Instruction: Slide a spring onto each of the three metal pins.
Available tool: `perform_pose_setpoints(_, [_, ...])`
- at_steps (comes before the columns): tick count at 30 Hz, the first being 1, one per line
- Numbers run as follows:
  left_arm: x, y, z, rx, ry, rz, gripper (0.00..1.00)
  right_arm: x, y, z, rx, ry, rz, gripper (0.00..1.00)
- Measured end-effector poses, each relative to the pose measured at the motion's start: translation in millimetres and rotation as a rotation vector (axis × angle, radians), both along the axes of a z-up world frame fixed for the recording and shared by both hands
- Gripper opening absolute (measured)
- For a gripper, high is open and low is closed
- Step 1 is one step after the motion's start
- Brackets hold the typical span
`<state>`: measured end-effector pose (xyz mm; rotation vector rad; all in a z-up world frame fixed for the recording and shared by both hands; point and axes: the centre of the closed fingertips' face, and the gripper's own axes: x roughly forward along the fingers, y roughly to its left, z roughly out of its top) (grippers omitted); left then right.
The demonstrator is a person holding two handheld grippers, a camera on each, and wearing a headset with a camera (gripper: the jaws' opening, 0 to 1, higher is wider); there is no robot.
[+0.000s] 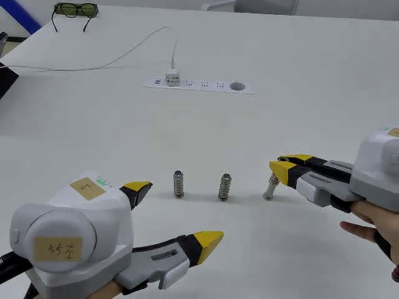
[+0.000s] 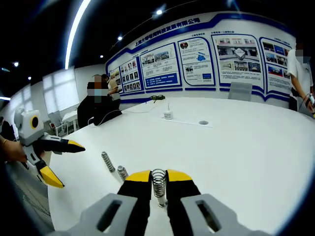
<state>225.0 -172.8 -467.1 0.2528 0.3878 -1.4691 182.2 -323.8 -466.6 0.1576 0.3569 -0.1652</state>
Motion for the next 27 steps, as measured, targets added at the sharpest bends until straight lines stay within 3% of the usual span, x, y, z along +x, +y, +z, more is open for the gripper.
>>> perform_pose_setpoints(5, [1.4,0.7,0.0,0.000,-0.002,0.003,0.77,0.6,0.9,-6.0,-0.019,0.021,0.008,0.12])
perform_pose_setpoints(27, [3.0,1.4,-1.0,0.002,-0.002,0.011,0.75,-1.6,6.7,-32.0,0.021,0.063,-0.007,0.12])
